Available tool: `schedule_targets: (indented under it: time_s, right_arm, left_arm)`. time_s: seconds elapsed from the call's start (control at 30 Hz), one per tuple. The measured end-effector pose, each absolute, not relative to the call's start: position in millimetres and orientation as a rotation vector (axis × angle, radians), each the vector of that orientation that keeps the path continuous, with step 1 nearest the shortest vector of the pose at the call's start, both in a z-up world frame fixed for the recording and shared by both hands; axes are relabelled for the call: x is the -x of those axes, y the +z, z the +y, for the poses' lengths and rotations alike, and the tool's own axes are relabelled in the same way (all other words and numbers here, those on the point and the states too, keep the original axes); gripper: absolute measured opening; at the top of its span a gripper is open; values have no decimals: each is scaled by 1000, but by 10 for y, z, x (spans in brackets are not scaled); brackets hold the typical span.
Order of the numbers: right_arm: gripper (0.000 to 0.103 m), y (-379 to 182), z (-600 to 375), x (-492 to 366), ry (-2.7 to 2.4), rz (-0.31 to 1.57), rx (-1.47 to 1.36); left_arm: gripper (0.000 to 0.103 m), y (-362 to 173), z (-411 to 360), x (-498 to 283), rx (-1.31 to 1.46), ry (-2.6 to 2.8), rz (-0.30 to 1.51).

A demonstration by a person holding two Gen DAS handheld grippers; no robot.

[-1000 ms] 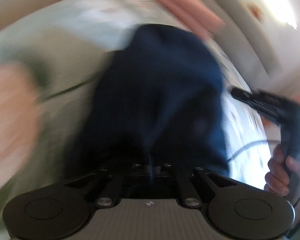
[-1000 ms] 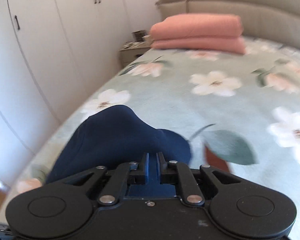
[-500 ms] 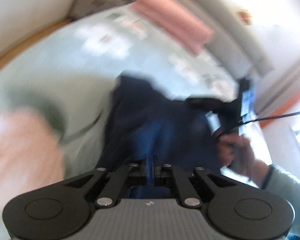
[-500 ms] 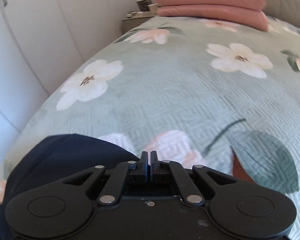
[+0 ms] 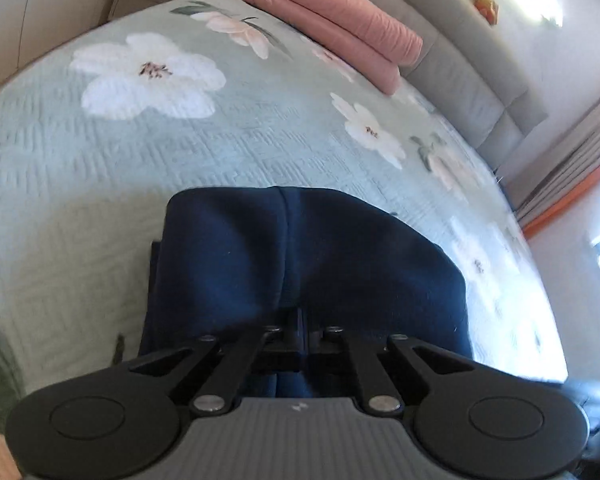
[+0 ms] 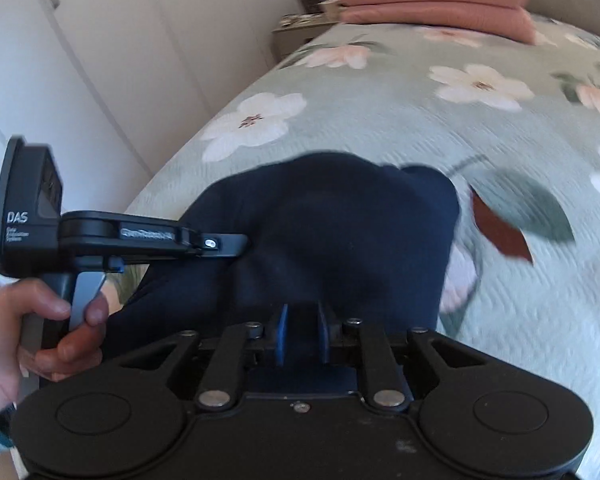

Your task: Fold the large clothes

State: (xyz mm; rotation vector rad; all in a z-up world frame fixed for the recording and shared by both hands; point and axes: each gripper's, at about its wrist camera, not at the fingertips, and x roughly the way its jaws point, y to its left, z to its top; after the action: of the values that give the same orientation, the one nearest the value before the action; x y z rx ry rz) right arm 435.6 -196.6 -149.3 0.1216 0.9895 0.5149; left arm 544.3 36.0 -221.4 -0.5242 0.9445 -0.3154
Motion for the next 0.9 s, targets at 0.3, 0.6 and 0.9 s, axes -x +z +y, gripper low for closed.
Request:
schedule_targets:
  time_s: [0.3,0.6,0.9]
  right_arm:
    - [22,-1063,-2154,-3664,506,1010,-153]
    - [22,-1387,-1674,-3064,500,972,151]
    - [22,-1474,-1743,-2742,556,1056,186]
  left_arm:
    - [10,-1566,747,-4596,504,-301,848]
    - [3,-2081,496,-4030,447,-232,956]
    - [3,-2218,734,-3456,500,-183,1035]
